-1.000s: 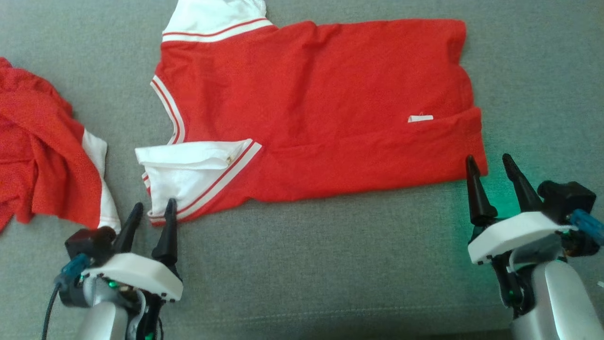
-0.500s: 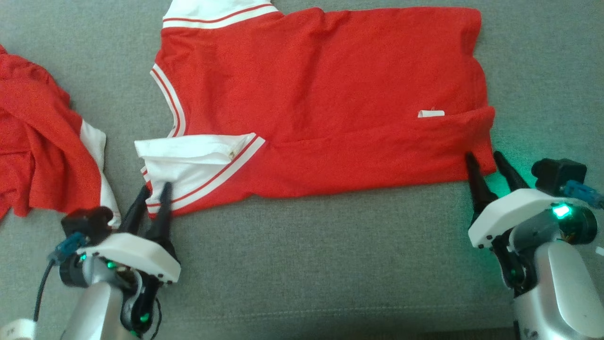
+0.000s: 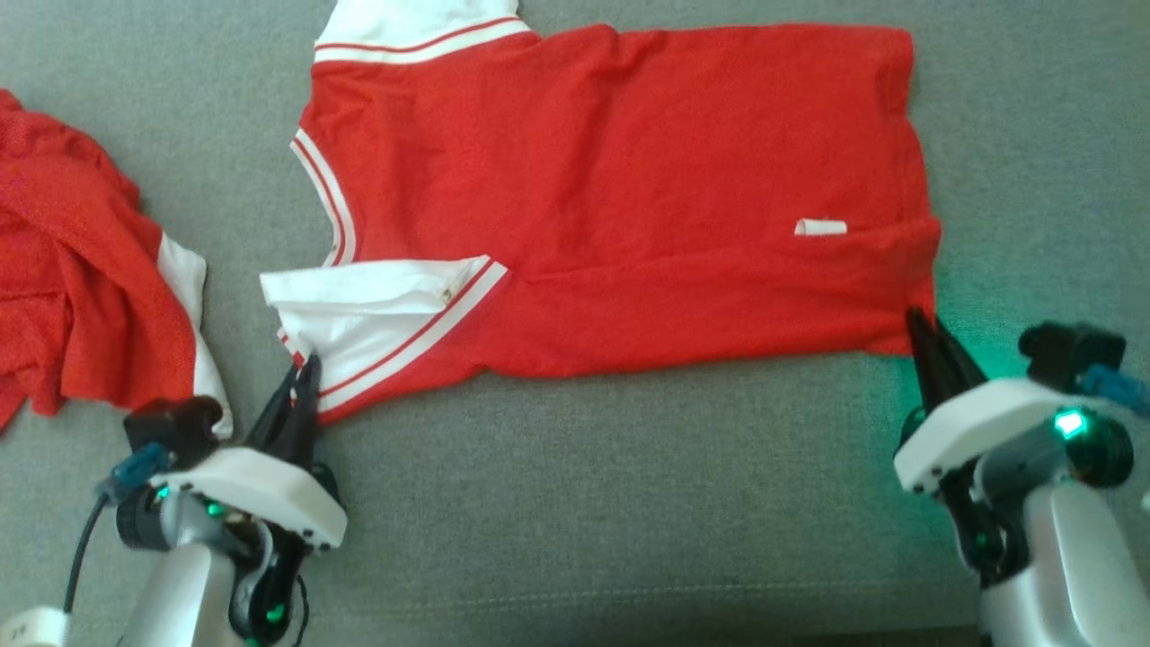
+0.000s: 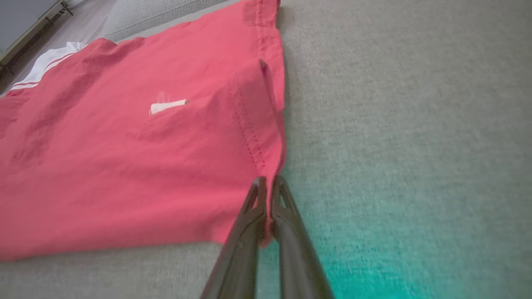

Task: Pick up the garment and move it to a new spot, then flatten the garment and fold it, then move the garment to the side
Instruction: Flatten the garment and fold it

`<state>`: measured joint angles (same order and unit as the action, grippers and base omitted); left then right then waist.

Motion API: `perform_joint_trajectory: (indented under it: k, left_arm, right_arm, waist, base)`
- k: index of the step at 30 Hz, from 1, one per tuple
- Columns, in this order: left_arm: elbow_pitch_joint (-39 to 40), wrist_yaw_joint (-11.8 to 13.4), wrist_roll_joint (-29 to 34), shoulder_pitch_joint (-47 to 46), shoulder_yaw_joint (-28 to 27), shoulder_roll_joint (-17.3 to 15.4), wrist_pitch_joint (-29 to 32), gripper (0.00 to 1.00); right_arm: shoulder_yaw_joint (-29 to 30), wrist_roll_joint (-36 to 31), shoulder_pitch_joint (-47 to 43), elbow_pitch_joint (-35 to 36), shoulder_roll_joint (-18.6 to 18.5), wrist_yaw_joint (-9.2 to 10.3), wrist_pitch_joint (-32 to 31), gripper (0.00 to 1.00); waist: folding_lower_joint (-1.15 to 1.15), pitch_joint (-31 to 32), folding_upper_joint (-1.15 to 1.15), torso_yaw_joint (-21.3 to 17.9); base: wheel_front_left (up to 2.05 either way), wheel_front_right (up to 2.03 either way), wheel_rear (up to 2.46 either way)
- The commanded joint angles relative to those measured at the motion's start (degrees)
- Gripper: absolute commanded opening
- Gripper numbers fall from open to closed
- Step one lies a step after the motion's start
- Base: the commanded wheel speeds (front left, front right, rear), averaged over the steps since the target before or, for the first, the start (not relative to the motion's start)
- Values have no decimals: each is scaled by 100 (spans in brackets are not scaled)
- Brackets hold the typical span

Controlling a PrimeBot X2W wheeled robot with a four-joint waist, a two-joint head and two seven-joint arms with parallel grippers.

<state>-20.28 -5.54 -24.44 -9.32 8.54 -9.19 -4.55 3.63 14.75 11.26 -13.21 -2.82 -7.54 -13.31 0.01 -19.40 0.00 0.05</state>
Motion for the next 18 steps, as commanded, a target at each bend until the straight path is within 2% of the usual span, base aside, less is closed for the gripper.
perform_joint_trajectory:
  k: [1,5,9,18]
  left_arm:
    - [198,22,-38,73,-168,-158,11,0]
    - [450,90,-80,284,-240,-246,55,0]
    - [776,268,-74,643,-328,-371,190,0]
    - [1337,523,-128,1202,-394,-442,478,0]
  right_arm:
    - [-155,42,-133,244,-7,5,72,0]
    - [-201,101,-396,387,-7,5,133,0]
    - [-229,106,-757,578,-7,5,170,0]
    - [-23,84,-1451,887,-6,5,75,0]
  waist:
    - [-1,58,0,-20]
    - [-1,160,0,-62]
    - [-1,319,0,-90]
    - [-1,620,0,-70]
  base:
    - [0,0,0]
    - [0,0,0]
    - [0,0,0]
    - [0,0,0]
